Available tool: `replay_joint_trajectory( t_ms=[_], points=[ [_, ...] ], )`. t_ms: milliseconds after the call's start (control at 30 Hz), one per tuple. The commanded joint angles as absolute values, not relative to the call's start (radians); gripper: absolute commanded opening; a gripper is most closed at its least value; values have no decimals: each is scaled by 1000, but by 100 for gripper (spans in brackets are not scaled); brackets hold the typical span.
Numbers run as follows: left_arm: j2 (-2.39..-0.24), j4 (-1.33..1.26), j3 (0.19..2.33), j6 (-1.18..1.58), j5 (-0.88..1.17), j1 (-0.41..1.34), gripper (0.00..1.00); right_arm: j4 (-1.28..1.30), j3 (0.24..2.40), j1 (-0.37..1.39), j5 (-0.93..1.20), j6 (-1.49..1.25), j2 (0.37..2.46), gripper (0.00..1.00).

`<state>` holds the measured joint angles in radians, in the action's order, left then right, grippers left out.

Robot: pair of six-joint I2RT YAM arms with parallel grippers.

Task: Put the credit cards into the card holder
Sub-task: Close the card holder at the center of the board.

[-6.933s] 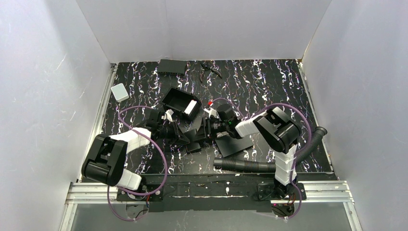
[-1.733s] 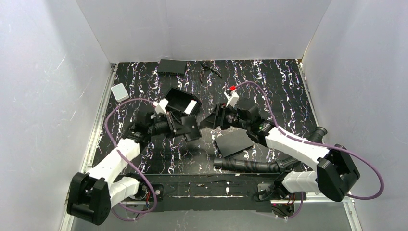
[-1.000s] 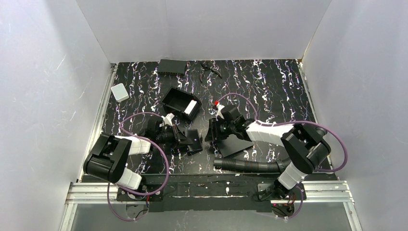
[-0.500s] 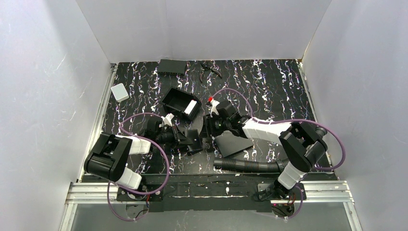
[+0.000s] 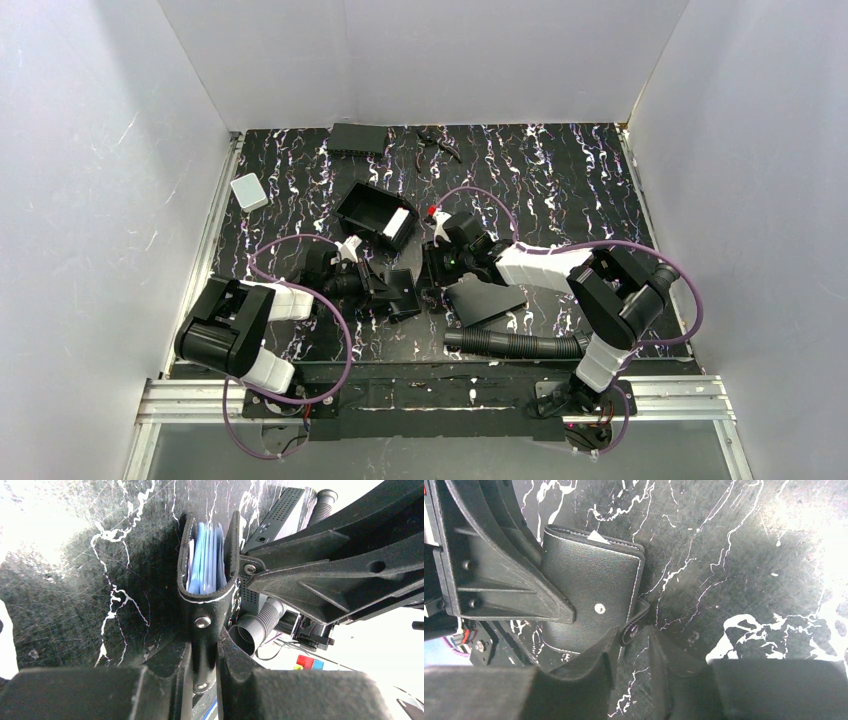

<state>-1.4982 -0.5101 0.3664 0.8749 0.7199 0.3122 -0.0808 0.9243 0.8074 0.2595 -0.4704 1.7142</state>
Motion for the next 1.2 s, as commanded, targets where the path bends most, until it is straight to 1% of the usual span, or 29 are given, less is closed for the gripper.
replay_joint_trajectory(
  t_ms=[0, 33, 133, 167, 200, 233, 267, 433, 567, 967, 1100, 1167],
  points=[
    [-1508, -493, 359, 853, 701, 311, 0, -100, 958, 813, 245, -459, 1702, 23],
    [-1507, -493, 358, 854, 701, 310, 0, -106, 956, 813, 247, -461, 1698, 19],
    [-1509, -492, 358, 852, 703, 311, 0, -106, 955, 813, 253, -460, 1689, 13],
    [-1510, -493, 358, 852, 704, 310, 0, -104, 955, 813, 253, -461, 1685, 13],
    [-1513, -493, 359, 851, 704, 310, 0, -101, 956, 813, 255, -460, 1683, 16],
    [-1515, -492, 360, 850, 704, 311, 0, -98, 955, 813, 256, -459, 1680, 20],
    [-1515, -492, 360, 850, 705, 311, 0, -100, 955, 813, 257, -461, 1676, 22],
    [-1521, -498, 360, 850, 709, 311, 0, -91, 963, 813, 245, -457, 1660, 22],
    [-1520, -500, 358, 850, 710, 311, 0, -92, 968, 812, 247, -456, 1659, 24],
    [-1526, -504, 359, 851, 714, 311, 0, -78, 965, 811, 237, -448, 1652, 24],
    [-1528, -508, 358, 851, 714, 311, 0, -73, 966, 810, 233, -448, 1648, 18],
    [-1531, -509, 357, 851, 715, 311, 0, -71, 967, 808, 236, -449, 1646, 19]
  ],
)
